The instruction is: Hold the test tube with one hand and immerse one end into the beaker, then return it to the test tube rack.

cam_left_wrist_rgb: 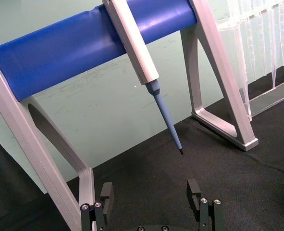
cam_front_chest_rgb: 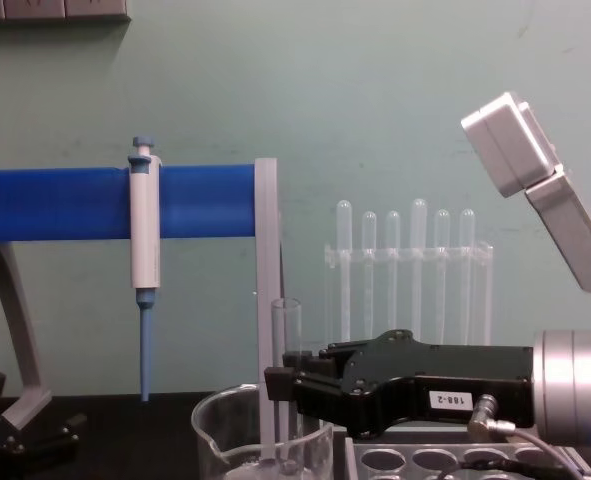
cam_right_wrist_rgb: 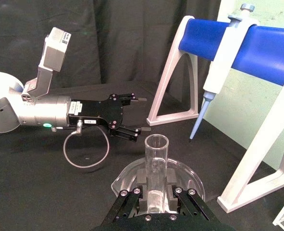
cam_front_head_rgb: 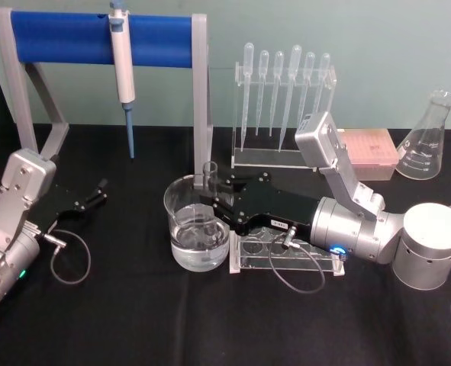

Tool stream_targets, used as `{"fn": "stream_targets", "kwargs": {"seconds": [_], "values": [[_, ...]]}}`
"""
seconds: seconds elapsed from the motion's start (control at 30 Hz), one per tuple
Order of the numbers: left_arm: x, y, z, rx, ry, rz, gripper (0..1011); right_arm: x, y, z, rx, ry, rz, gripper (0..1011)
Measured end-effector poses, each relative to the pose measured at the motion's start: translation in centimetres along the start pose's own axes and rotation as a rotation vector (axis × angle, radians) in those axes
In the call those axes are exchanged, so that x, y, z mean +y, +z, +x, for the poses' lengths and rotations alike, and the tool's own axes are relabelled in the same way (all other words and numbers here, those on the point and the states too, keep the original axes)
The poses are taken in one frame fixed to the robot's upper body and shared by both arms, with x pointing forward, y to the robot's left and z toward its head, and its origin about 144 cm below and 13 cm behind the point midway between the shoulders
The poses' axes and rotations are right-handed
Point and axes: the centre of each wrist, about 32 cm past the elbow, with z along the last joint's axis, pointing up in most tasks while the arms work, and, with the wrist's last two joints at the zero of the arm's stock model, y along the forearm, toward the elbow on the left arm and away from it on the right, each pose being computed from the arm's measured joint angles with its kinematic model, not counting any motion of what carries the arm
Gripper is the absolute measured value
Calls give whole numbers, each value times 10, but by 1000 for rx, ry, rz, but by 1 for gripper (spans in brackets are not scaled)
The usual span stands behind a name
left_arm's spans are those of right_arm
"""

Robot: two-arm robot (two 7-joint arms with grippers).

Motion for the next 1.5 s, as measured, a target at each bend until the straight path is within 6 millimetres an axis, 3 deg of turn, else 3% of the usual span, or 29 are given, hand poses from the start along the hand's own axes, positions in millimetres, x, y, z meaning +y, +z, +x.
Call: {"fn": "stream_targets", "kwargs": {"seconds": [1.5], "values": [[0, 0, 0, 0, 0, 0, 1000, 0, 0, 0, 0, 0, 0, 222]]}}
